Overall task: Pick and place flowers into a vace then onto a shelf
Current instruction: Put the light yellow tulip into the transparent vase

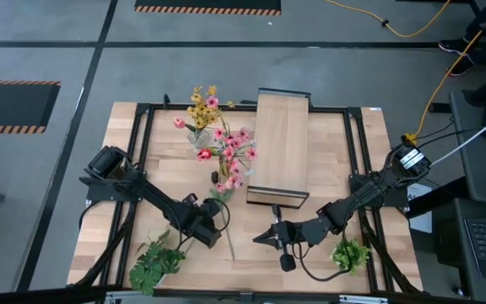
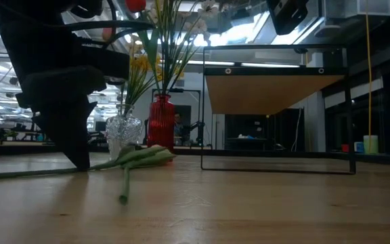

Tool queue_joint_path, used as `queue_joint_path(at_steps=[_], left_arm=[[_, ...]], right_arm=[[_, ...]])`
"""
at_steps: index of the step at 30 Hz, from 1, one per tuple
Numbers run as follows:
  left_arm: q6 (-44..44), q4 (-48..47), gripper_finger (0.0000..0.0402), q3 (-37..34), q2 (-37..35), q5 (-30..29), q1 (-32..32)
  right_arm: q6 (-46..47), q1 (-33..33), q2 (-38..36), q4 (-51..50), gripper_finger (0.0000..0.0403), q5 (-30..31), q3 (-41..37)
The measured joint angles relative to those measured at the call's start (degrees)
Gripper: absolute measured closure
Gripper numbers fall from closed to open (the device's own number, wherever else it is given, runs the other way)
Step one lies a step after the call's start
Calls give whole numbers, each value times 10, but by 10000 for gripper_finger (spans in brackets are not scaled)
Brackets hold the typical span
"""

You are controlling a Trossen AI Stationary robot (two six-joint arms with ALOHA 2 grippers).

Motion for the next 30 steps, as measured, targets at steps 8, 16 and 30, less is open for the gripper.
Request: queue_joint_path(at_steps=[8,16,30], left_arm=[[9,-31,399,0,-6,15,-10],[10,-21,388,0,-6,4,-16],[17,-13,287,0,-7,3,-5]], right_arm=[[-6,-5,0,0,398,0,0],[0,-16,0,0,398,0,0],[2,-16,0,0,398,0,0]])
